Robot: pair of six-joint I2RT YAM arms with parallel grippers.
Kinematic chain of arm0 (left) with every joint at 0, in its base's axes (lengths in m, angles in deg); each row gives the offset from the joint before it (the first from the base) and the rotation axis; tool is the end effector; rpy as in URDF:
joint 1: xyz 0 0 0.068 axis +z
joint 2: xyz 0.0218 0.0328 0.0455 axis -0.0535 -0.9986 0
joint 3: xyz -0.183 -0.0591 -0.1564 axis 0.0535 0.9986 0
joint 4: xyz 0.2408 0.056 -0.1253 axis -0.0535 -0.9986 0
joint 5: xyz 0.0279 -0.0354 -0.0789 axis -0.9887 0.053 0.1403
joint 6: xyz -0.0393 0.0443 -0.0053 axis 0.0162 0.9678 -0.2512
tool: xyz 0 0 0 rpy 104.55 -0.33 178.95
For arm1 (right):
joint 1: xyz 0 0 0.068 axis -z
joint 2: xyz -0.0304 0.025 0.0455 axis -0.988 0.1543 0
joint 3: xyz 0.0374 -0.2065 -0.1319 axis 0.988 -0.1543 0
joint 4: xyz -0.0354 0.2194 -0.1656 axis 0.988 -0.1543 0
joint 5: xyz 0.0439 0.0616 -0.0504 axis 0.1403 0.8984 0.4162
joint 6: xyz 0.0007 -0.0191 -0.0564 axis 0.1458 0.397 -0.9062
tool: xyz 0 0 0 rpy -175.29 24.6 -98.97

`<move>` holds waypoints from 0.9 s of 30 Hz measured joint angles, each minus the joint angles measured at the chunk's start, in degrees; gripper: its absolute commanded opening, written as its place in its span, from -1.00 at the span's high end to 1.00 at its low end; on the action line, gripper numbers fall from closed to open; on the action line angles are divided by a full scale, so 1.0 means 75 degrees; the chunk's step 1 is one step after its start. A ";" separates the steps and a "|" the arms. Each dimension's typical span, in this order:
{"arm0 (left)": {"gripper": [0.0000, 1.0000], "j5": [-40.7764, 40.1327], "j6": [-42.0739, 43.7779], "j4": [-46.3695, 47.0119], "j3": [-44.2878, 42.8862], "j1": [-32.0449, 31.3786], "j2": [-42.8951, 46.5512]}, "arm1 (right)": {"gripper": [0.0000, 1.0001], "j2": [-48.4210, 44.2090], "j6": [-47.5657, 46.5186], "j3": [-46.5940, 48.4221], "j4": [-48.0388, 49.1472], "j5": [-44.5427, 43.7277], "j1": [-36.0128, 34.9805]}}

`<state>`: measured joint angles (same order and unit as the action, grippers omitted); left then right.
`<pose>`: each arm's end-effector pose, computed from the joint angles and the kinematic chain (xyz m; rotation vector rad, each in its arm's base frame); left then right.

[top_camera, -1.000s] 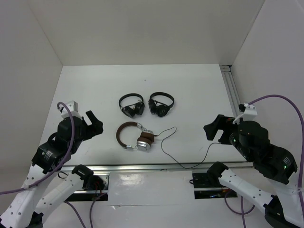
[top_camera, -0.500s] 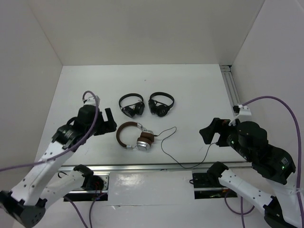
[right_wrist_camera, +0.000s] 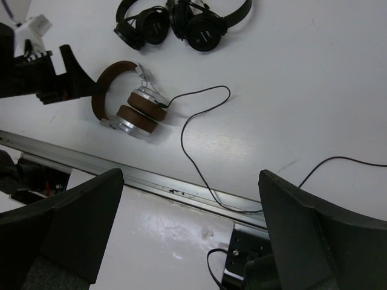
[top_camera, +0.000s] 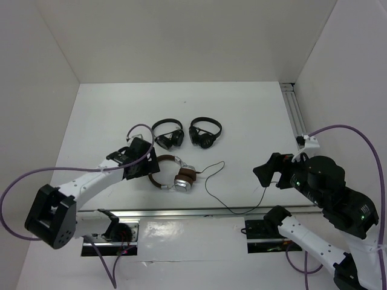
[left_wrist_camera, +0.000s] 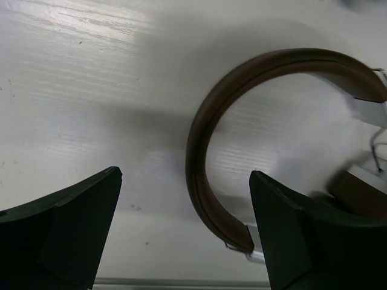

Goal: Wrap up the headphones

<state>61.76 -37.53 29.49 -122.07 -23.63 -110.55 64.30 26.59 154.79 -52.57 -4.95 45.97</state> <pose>0.2347 -0.1066 0.1636 -0.5024 2.4864 -0.1986 0.0719 0.0416 0.3937 -0.0469 2.0797 0.4966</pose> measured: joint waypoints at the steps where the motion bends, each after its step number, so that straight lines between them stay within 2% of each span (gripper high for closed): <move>1: -1.00 -0.0052 0.0003 0.0175 0.0067 0.0000 -0.0245 | -1.00 -0.0058 -0.0044 -0.0003 0.0006 0.0073 0.0020; 6: -1.00 -0.0265 -0.0017 0.0793 0.0172 0.0061 -0.1265 | -1.00 -0.0248 -0.0169 -0.0015 0.0009 0.0379 0.0187; 11: -1.00 -0.0536 -0.0146 0.0994 -0.0044 0.0137 -0.1670 | -1.00 -0.0248 -0.0289 -0.0020 0.0009 0.0414 0.0224; 15: -0.14 -0.0565 -0.0221 0.1215 -0.0044 0.0157 -0.1734 | -1.00 -0.0248 -0.0318 -0.0017 0.0006 0.0411 0.0224; 16: -0.06 -0.0551 -0.0245 0.1279 -0.0032 0.0166 -0.1743 | -1.00 -0.0248 -0.0318 -0.0017 0.0009 0.0411 0.0224; 17: 0.19 -0.0493 -0.0233 0.1367 -0.0020 0.0166 -0.1751 | -1.00 -0.0248 -0.0323 -0.0017 0.0006 0.0411 0.0224; 19: 0.94 -0.0332 -0.0309 0.1545 0.0026 0.0149 -0.1757 | -1.00 -0.0248 -0.0338 -0.0015 0.0006 0.0411 0.0245; 20: 1.00 -0.0286 -0.0274 0.1553 0.0038 0.0131 -0.1757 | -1.00 -0.0248 -0.0341 -0.0012 0.0006 0.0411 0.0271; 27: 1.00 -0.0169 -0.0315 0.1192 0.0184 -0.0289 -0.1332 | -1.00 -0.0245 -0.0335 0.0128 0.0012 0.0423 0.0294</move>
<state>60.49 -39.89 38.43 -120.69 -25.80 -120.54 62.47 24.07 155.75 -52.48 -1.78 48.17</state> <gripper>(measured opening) 0.060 0.999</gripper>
